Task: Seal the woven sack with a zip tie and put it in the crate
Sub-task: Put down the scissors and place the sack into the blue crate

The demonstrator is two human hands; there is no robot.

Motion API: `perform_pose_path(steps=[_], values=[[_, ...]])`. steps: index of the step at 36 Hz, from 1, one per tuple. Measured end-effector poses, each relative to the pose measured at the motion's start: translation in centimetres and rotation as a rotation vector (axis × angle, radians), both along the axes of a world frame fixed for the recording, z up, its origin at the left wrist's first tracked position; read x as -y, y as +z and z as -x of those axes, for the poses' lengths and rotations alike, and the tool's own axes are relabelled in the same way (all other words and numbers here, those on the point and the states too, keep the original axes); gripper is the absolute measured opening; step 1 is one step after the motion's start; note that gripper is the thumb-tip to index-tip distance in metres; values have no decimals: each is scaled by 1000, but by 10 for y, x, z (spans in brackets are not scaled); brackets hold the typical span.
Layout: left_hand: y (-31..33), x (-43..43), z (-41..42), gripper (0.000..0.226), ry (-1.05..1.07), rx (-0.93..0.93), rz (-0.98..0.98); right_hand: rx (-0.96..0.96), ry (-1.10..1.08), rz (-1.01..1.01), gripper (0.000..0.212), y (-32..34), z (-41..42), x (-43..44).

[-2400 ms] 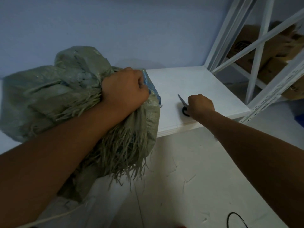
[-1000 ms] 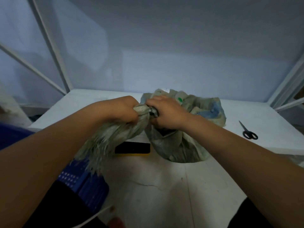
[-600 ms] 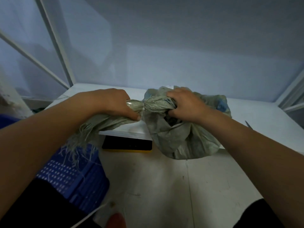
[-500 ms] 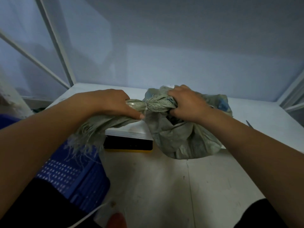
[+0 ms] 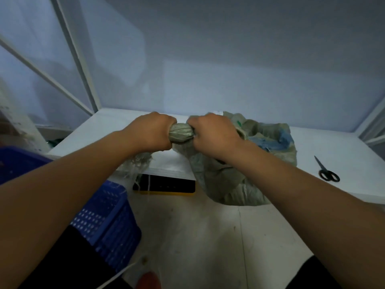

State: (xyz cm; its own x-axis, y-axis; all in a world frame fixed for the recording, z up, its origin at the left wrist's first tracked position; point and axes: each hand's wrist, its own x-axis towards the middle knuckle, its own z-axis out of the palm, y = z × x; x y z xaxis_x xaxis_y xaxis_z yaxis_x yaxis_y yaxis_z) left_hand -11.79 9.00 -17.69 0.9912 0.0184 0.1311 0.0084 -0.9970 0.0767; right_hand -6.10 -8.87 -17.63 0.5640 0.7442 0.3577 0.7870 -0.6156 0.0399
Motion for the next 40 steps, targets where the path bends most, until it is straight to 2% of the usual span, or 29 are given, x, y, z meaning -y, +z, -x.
perform_pose_path(steps=[3, 5, 11, 14, 16, 18, 21, 22, 23, 25, 26, 27, 28, 29, 30, 32, 34, 36, 38, 40], values=[[0, -9, -2, 26, -17, 74, 51, -14, -14, -50, 21, 3, -7, 11], [-2, -20, -5, 27, 2, 106, 44, -70, -63, -89, 11, 5, -13, 23], [-10, -50, -8, 20, 112, 132, 64, -107, -97, -101, 15, 5, -22, 37], [-16, -66, -6, 12, 264, 85, 32, -109, -119, -95, 10, 4, -26, 38], [-29, -90, -4, 9, 471, -31, -36, -154, -161, -95, 11, 3, -29, 41], [-46, -116, -5, 20, 635, -251, -82, -228, -221, -58, 8, 1, -31, 45], [-55, -122, -6, 44, 721, -571, -228, -261, -298, 27, 4, -5, -32, 46], [-47, -108, -3, 49, 731, -570, -293, -259, -312, 41, 3, -7, -31, 45], [-34, -90, -1, 48, 722, -501, -334, -256, -323, 53, 2, -8, -31, 44], [-15, -63, -2, 49, 596, -127, -253, -243, -335, 76, 2, -9, -29, 39], [-5, -48, -1, 51, 447, 90, -83, -228, -333, 86, 3, -10, -28, 37], [4, -32, -1, 56, 276, 233, 202, -207, -323, 94, 5, -11, -27, 34], [11, -16, 1, 64, 98, 276, 497, -183, -305, 99, 8, -12, -25, 31], [16, 0, 3, 69, -50, 228, 662, -160, -278, 101, 12, -13, -22, 27], [15, 15, 3, 76, -138, 143, 730, -141, -246, 105, 16, -13, -20, 24], [7, 40, 0, 106, -224, -54, 686, -107, -175, 120, 23, -9, -14, 18], [-7, 56, -4, 126, -223, -115, 528, -83, -121, 85, 22, -7, -8, 15], [-17, 61, -10, 110, -174, -68, 449, -68, -90, 32, 16, -9, -6, 15], [-20, 62, -16, 74, -120, -55, 408, -65, -75, -9, 13, -13, -7, 18], [-21, 63, -21, 49, -104, -70, 378, -84, -71, -35, 9, -14, -9, 22]])
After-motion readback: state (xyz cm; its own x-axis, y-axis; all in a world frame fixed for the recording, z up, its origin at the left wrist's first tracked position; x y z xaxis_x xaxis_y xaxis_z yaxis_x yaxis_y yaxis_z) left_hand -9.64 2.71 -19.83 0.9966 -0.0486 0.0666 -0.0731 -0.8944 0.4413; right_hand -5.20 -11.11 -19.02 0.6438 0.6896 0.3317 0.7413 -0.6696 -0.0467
